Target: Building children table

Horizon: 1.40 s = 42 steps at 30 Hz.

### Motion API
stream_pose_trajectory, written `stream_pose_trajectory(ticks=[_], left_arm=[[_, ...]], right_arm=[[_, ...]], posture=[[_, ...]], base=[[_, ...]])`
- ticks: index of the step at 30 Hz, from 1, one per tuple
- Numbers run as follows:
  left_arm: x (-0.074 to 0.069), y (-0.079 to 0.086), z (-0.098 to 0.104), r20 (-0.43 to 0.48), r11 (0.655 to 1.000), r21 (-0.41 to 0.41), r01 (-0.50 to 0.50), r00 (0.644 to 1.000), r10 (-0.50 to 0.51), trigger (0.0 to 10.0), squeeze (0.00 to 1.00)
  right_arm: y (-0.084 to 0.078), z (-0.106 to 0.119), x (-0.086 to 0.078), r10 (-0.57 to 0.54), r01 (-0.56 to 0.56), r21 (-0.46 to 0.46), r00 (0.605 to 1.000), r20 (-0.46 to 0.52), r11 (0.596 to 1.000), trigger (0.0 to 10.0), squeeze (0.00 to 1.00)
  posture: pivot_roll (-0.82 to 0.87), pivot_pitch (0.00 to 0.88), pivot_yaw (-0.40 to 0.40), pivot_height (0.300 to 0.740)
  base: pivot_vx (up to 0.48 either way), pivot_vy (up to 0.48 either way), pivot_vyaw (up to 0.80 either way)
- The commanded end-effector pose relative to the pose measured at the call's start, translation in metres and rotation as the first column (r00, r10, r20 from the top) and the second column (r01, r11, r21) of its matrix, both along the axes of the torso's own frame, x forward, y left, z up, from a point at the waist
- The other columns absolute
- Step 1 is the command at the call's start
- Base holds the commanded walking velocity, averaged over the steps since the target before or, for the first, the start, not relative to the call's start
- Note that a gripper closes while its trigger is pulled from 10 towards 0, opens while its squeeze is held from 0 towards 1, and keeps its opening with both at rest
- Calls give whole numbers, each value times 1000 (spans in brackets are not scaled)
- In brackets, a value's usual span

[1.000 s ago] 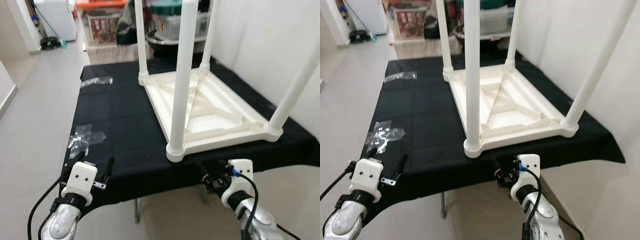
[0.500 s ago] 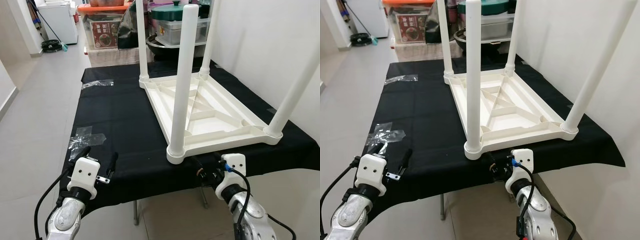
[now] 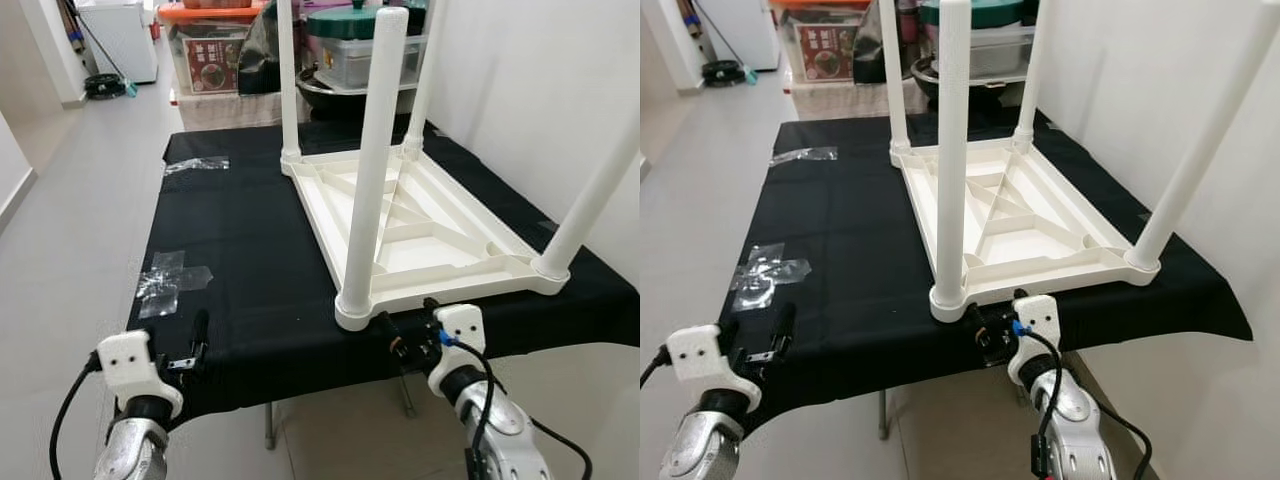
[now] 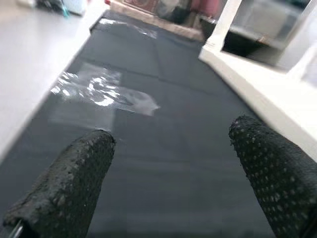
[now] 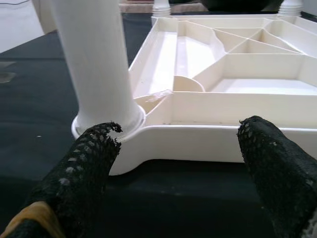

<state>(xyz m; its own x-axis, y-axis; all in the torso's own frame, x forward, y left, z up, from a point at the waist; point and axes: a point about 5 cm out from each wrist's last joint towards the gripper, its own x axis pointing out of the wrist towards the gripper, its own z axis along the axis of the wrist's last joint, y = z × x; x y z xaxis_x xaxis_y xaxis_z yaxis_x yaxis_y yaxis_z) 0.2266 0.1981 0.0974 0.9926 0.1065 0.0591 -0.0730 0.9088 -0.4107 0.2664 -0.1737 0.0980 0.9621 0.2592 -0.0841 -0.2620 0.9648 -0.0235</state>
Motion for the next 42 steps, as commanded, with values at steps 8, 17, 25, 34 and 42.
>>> stream_pose_trajectory(ticks=[8,17,25,34,42], left_arm=[[4,-5,4,28,994,57,88,996,-90,10000,0],[1,-9,10,29,979,83,187,981,-190,10000,0],[-10,-28,12,117,772,46,633,765,-634,10000,0],[-18,-35,16,178,657,-7,754,647,-741,10000,0],[-32,-34,16,96,589,91,803,581,-808,10000,0]], right_arm=[[1,1,2,15,-16,20,1000,21,1000,10000,0],[5,4,3,47,-48,26,998,40,999,10000,0],[8,5,3,120,-121,54,992,34,991,10000,0],[13,8,4,216,-219,76,975,45,973,10000,0],[17,31,16,446,-448,12,891,89,894,10000,0]], posture=[[24,49,-28,740],[23,57,-25,740],[10,67,-28,740],[11,76,-26,740],[29,94,-29,740]], base=[[0,0,0],[0,0,0],[0,0,0],[0,0,0],[0,0,0]])
